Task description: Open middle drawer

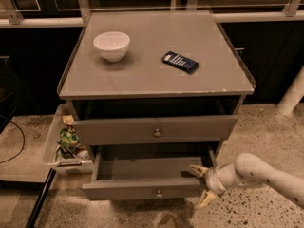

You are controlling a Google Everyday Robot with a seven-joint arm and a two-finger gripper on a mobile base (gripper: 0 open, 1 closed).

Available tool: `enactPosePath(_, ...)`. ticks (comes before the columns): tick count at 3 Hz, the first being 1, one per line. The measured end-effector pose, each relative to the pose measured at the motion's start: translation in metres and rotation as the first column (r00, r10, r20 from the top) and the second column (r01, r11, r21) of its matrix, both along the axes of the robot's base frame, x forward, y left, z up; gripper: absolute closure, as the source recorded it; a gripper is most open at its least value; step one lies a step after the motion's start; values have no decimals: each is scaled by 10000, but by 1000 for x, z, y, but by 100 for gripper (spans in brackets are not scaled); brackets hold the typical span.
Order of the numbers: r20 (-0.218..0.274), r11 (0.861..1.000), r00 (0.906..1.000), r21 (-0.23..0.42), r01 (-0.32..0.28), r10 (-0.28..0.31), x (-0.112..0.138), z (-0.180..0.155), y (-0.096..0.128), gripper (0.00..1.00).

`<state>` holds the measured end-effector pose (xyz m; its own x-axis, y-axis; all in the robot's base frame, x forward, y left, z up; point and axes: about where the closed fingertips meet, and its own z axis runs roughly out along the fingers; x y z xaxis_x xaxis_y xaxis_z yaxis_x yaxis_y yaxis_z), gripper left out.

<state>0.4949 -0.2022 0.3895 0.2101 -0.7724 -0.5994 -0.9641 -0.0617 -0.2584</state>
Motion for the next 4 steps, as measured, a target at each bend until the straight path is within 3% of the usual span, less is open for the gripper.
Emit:
enactPosePath(2,-48,9992,9993,-163,362,-362,-70,7,-27,60)
enactPosePath(3,-47,9992,9993,-163,361,-362,-68,9,-27,83)
enactPosePath(4,-46,9992,9993,-164,361,-362,-68,11,-27,82)
